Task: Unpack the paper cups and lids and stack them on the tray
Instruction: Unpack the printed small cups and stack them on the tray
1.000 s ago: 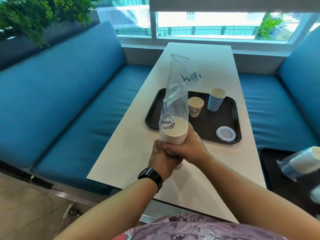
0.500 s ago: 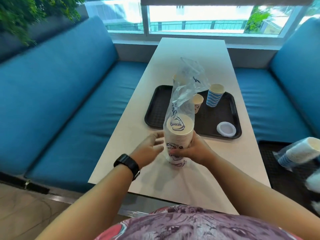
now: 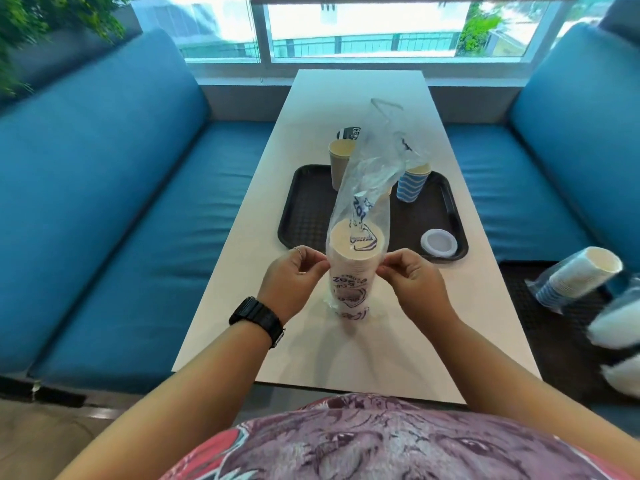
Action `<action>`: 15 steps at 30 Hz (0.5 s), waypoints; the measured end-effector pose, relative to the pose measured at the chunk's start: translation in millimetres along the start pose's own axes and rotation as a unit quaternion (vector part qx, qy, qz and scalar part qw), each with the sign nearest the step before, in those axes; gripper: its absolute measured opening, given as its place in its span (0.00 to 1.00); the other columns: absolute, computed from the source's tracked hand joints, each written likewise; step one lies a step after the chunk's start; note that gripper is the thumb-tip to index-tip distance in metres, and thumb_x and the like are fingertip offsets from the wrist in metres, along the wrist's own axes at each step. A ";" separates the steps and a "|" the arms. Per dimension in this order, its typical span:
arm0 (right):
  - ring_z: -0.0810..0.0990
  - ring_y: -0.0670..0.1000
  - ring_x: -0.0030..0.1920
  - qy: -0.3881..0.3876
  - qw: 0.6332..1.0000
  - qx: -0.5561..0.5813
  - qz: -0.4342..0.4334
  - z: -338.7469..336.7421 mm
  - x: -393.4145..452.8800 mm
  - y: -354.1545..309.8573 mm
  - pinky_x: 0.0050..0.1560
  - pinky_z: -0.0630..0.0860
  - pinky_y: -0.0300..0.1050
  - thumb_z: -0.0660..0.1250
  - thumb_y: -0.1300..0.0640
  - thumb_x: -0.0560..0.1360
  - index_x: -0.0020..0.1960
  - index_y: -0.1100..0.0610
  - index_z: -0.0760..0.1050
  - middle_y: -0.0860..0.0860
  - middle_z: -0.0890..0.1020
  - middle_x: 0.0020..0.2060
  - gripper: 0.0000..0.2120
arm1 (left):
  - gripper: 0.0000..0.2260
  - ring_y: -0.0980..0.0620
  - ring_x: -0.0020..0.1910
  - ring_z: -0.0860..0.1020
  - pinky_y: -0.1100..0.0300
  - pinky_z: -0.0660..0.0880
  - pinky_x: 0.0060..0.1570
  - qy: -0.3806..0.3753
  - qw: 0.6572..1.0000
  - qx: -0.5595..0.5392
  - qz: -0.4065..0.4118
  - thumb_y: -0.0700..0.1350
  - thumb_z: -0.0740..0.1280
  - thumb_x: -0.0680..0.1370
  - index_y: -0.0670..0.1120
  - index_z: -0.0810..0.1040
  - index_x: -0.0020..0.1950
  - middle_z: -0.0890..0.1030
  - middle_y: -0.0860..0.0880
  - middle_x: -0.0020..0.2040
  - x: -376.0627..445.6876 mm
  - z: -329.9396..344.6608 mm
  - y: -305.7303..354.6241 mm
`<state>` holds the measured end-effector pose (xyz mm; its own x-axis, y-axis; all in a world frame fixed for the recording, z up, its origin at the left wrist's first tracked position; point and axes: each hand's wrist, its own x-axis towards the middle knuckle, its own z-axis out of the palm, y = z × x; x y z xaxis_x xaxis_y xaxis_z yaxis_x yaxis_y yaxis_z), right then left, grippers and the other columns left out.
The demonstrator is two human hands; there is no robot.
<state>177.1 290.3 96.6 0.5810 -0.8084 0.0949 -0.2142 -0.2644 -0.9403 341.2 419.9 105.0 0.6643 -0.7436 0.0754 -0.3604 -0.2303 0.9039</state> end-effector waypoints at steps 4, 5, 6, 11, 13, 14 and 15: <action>0.78 0.41 0.40 0.015 0.997 -0.066 -0.037 1.4 0.0 -0.1 0.42 0.72 0.30 0.70 0.63 0.75 0.43 0.54 0.79 0.46 0.82 0.39 0.05 | 0.11 0.64 0.38 0.77 0.75 0.72 0.40 -0.003 0.998 0.057 0.040 0.41 0.70 0.78 0.55 0.76 0.39 0.80 0.54 0.41 3.4 1.4 1.5; 0.78 0.43 0.41 0.017 0.994 -0.090 -0.051 1.8 0.9 0.1 0.43 0.71 0.31 0.70 0.64 0.75 0.43 0.55 0.78 0.47 0.81 0.40 0.05 | 0.11 0.63 0.40 0.77 0.75 0.72 0.40 -0.011 0.996 0.078 0.050 0.41 0.69 0.78 0.55 0.75 0.40 0.79 0.54 0.42 4.9 0.9 1.6; 0.77 0.45 0.42 0.020 0.991 -0.115 -0.066 2.6 2.1 0.9 0.44 0.72 0.33 0.69 0.65 0.75 0.42 0.56 0.78 0.47 0.80 0.40 0.06 | 0.10 0.63 0.42 0.77 0.74 0.72 0.41 -0.022 0.993 0.101 0.060 0.41 0.68 0.78 0.54 0.74 0.41 0.78 0.55 0.43 6.5 0.6 0.8; 0.74 0.49 0.40 0.013 0.972 -0.213 -0.097 6.8 5.0 11.1 0.44 0.75 0.45 0.67 0.70 0.73 0.40 0.58 0.76 0.46 0.75 0.39 0.09 | 0.05 0.56 0.45 0.74 0.66 0.70 0.50 -0.059 0.977 0.180 0.098 0.40 0.67 0.78 0.49 0.76 0.45 0.76 0.54 0.45 9.9 3.6 -13.0; 0.75 0.52 0.40 0.008 0.964 -0.240 -0.112 9.4 4.2 16.7 0.43 0.76 0.51 0.67 0.70 0.72 0.39 0.58 0.75 0.48 0.75 0.39 0.09 | 0.04 0.54 0.46 0.74 0.64 0.70 0.51 -0.073 0.971 0.202 0.104 0.40 0.67 0.78 0.48 0.76 0.45 0.76 0.53 0.45 9.2 6.0 -21.3; 0.75 0.54 0.39 0.006 0.961 -0.251 -0.116 11.1 3.3 20.1 0.43 0.76 0.53 0.67 0.70 0.72 0.39 0.58 0.75 0.49 0.76 0.38 0.09 | 0.03 0.53 0.47 0.74 0.62 0.71 0.51 -0.079 0.968 0.213 0.104 0.40 0.66 0.78 0.47 0.77 0.45 0.76 0.53 0.45 8.4 7.5 -25.2; 0.76 0.56 0.39 0.004 0.958 -0.261 -0.115 12.7 2.9 23.8 0.43 0.76 0.54 0.67 0.69 0.72 0.38 0.58 0.75 0.50 0.77 0.38 0.08 | 0.02 0.51 0.47 0.75 0.59 0.72 0.51 -0.083 0.966 0.222 0.103 0.40 0.66 0.78 0.45 0.78 0.45 0.77 0.52 0.45 8.0 9.2 -29.1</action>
<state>183.6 288.3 70.4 0.6539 -0.7008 0.2853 -0.4461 -0.6616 -0.6028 351.0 414.9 75.4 0.4479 -0.8842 0.1324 -0.7433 -0.2860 0.6047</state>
